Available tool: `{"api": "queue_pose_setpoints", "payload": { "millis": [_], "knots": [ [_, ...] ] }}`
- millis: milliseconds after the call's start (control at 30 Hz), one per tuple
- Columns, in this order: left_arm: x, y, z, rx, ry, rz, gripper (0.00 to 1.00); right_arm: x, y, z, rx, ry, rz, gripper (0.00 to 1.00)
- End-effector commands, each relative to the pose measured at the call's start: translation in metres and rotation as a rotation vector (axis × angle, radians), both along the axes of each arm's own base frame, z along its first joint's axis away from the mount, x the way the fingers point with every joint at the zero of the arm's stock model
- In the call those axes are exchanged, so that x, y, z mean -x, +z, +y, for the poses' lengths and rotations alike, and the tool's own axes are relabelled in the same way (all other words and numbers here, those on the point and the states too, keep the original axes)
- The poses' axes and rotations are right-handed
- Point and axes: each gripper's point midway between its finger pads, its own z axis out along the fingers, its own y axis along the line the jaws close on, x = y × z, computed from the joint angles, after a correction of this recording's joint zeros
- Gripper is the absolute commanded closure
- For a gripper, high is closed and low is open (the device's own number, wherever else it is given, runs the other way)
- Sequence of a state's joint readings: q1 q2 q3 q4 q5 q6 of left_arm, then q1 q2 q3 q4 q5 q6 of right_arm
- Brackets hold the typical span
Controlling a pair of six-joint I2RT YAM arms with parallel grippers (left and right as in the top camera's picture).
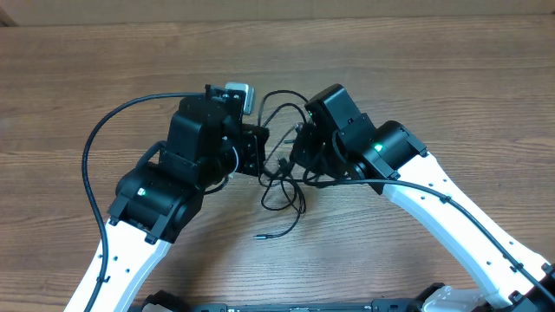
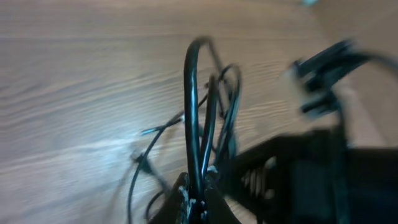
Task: Untangle cables
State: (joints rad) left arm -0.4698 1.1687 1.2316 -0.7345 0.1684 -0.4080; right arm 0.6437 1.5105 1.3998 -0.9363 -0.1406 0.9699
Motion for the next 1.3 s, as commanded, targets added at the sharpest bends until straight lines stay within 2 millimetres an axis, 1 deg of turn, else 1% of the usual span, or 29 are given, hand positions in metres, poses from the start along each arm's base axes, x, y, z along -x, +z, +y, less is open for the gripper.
{"api": "queue_pose_setpoints", "payload": {
  "millis": [0, 100, 200, 400, 567, 833, 1000, 1067, 1267],
  "knots": [
    [-0.003, 0.015, 0.015, -0.054, 0.054, -0.063, 0.96, -0.012, 0.022, 0.009, -0.058, 0.008, -0.086, 0.96],
    [-0.002, 0.008, 0.015, -0.067, 0.053, -0.037, 0.96, -0.018, 0.040, 0.020, -0.135, 0.031, -0.140, 0.96],
    [-0.004, 0.001, 0.014, -0.070, 0.058, -0.017, 0.96, -0.021, 0.055, 0.025, -0.177, 0.036, -0.184, 0.96],
    [-0.013, -0.018, 0.012, -0.102, 0.062, 0.031, 0.96, -0.019, 0.084, 0.022, -0.233, 0.033, -0.260, 0.96],
    [-0.019, -0.034, 0.008, -0.114, 0.072, 0.081, 0.96, -0.016, 0.109, 0.015, -0.267, 0.022, -0.326, 0.96],
    [-0.027, -0.050, 0.005, -0.133, 0.078, 0.118, 0.96, -0.015, 0.135, 0.002, -0.313, 0.000, -0.388, 0.96],
    [-0.031, -0.062, 0.002, -0.143, 0.073, 0.146, 0.96, -0.017, 0.158, -0.001, -0.363, -0.009, -0.459, 0.96],
    [-0.032, -0.068, 0.000, -0.146, 0.068, 0.164, 0.96, -0.017, 0.164, 0.000, -0.378, -0.011, -0.476, 0.96],
    [-0.030, -0.087, 0.000, -0.161, 0.071, 0.208, 0.94, -0.020, 0.168, -0.001, -0.389, -0.029, -0.484, 0.96]
  ]
}}
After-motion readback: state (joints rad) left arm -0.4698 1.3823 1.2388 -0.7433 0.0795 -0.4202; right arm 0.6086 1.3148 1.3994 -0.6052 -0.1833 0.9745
